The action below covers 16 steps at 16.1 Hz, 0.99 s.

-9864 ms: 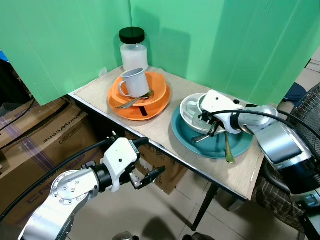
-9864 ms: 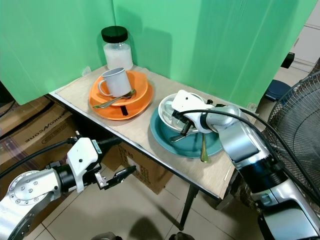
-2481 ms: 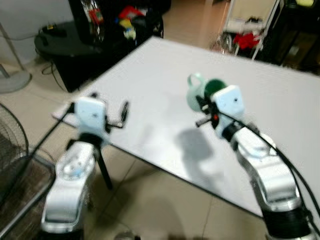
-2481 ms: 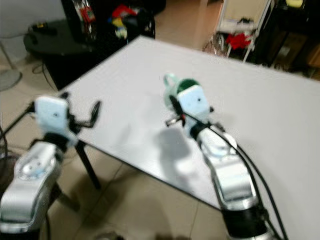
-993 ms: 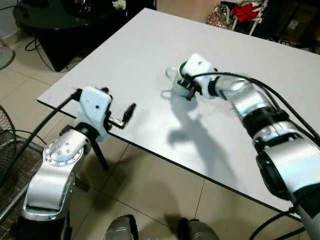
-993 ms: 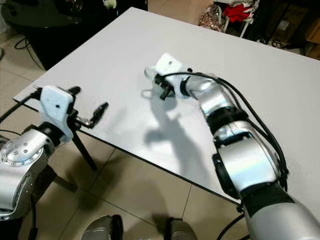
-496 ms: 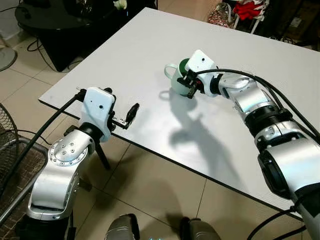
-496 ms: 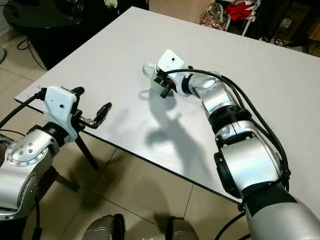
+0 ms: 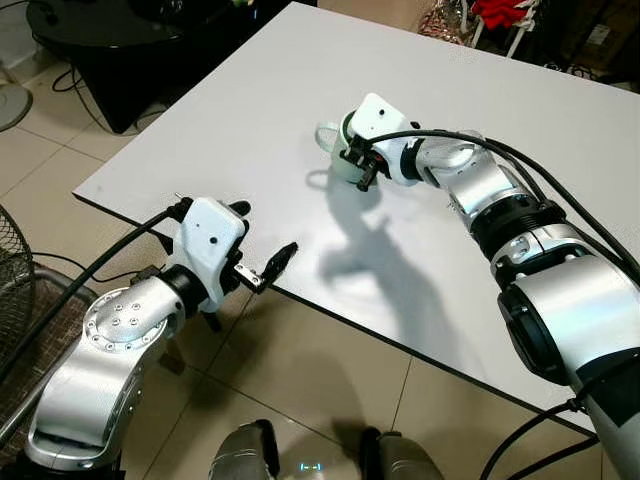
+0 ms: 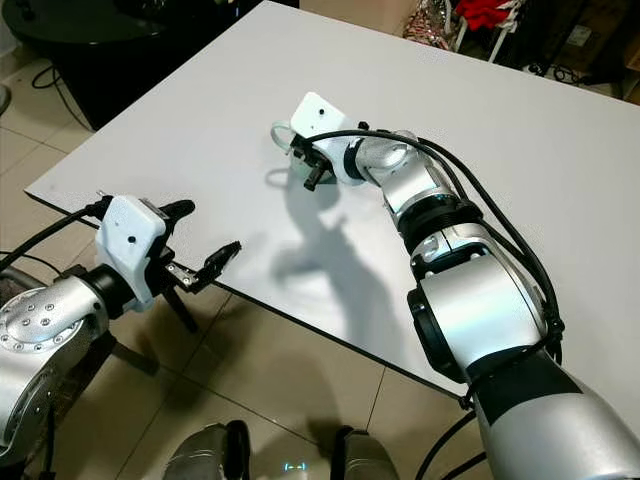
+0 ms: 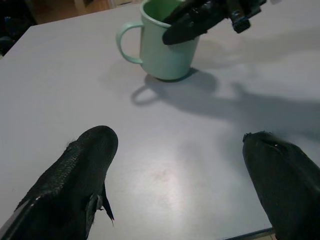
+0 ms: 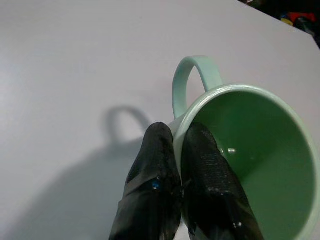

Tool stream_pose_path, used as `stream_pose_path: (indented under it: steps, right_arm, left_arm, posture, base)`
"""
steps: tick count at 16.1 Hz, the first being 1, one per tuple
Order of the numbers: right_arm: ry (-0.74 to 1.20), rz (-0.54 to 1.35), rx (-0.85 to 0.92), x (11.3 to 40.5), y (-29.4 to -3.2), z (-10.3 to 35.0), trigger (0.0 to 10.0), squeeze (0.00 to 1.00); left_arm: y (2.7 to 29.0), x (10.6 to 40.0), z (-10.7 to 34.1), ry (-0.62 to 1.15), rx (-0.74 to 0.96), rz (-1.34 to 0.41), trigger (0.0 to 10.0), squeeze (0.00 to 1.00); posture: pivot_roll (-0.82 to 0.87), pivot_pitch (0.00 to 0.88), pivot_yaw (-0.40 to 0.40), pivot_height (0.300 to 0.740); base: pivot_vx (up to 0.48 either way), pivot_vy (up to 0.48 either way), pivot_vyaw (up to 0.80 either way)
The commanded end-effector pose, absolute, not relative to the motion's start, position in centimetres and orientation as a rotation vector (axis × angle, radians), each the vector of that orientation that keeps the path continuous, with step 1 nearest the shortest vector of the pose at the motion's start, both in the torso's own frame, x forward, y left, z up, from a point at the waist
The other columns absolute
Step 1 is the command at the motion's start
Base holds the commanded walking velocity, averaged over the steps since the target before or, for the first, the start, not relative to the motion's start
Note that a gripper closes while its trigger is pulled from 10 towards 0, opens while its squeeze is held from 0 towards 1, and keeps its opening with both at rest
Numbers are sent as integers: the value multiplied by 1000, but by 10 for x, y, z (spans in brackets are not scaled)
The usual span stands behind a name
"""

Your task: Setting the table

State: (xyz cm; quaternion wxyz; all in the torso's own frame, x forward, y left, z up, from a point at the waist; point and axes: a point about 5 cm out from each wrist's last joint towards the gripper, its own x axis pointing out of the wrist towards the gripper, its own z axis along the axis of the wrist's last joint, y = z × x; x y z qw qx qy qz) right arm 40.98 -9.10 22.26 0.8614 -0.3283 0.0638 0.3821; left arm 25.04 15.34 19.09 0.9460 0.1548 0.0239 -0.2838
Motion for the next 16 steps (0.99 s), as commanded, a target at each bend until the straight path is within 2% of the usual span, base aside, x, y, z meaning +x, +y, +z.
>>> stream_pose_path:
  steps: [1, 6, 7, 8, 13, 16]
  right_arm:
    - [124, 805, -671, 411, -91, 227, 10000, 0]
    - [171, 859, -706, 409, -92, 223, 10000, 0]
    - [172, 857, -705, 409, -92, 223, 10000, 153]
    - [169, 850, -701, 409, -93, 224, 10000, 1000]
    - [92, 890, -719, 411, -98, 253, 10000, 1000]
    - [52, 968, -718, 408, -113, 278, 10000, 1000]
  left_arm:
    - [155, 251, 191, 56, 314, -581, 10000, 0]
    - [153, 250, 192, 65, 313, -603, 10000, 0]
    - [153, 249, 191, 67, 314, -606, 10000, 0]
    - [153, 249, 191, 67, 315, -610, 10000, 0]
    - [154, 254, 194, 47, 320, -618, 10000, 0]
    - [156, 257, 197, 33, 303, -620, 10000, 0]
  posture:
    - [17, 190, -8, 740]
    - [16, 184, -4, 740]
    - [16, 184, -4, 740]
    - [16, 181, -3, 740]
    - [5, 160, 14, 740]
    - [-2, 144, 28, 740]
  base:
    - [0, 0, 0]
    - [0, 0, 0]
    - [0, 0, 0]
    - [0, 0, 0]
    - [0, 0, 0]
    - [0, 0, 0]
